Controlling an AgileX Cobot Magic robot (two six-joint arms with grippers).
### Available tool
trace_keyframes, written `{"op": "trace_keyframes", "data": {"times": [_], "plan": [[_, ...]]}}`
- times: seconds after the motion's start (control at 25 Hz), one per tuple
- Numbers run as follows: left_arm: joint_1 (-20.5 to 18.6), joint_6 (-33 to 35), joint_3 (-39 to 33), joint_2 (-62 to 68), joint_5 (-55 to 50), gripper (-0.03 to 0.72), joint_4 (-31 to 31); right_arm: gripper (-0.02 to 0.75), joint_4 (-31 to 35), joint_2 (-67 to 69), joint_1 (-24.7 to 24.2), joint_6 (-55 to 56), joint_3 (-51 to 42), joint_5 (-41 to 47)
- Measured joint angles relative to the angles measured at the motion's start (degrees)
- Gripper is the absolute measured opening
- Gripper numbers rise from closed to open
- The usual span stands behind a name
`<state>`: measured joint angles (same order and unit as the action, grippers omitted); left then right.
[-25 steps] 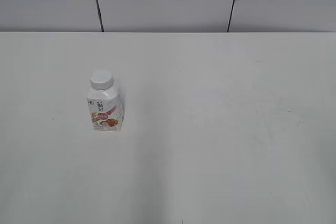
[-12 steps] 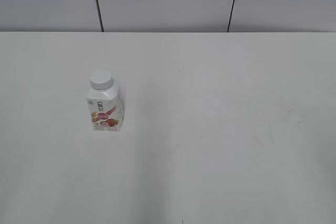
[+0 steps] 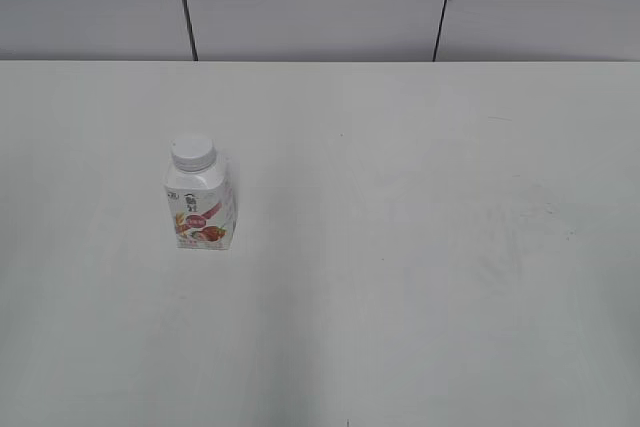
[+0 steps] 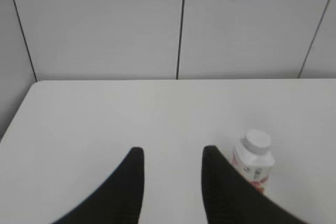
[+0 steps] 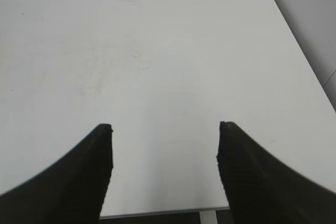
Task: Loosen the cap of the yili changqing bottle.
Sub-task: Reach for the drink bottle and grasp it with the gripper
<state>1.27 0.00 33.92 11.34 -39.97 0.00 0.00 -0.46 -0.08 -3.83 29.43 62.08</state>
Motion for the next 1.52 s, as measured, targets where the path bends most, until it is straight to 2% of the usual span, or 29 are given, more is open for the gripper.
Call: {"op": "trace_keyframes", "data": {"times": [0.36, 0.84, 1.0, 1.16, 1.36, 1.52], "plan": [[0.0, 0.0, 0.07, 23.63, 28.25, 0.24, 0.0, 0.501, 0.0, 0.0, 0.0, 0.0, 0.0, 0.0], [0.59, 0.0, -1.06, 56.72, 54.66, 0.24, 1.64, 0.501, 0.0, 0.0, 0.0, 0.0, 0.0, 0.0], [1.34, -1.03, -2.65, 62.98, 61.26, 0.24, 4.51, 0.501, 0.0, 0.0, 0.0, 0.0, 0.0, 0.0], [1.65, -4.98, -6.88, 65.42, 67.96, 0.24, 6.89, 0.501, 0.0, 0.0, 0.0, 0.0, 0.0, 0.0], [1.67, -10.35, -13.16, 65.94, 77.04, 0.24, 16.46, 0.501, 0.0, 0.0, 0.0, 0.0, 0.0, 0.0], [1.42, -11.38, -16.42, 65.94, 81.55, 0.24, 23.14, 0.501, 0.0, 0.0, 0.0, 0.0, 0.0, 0.0]]}}
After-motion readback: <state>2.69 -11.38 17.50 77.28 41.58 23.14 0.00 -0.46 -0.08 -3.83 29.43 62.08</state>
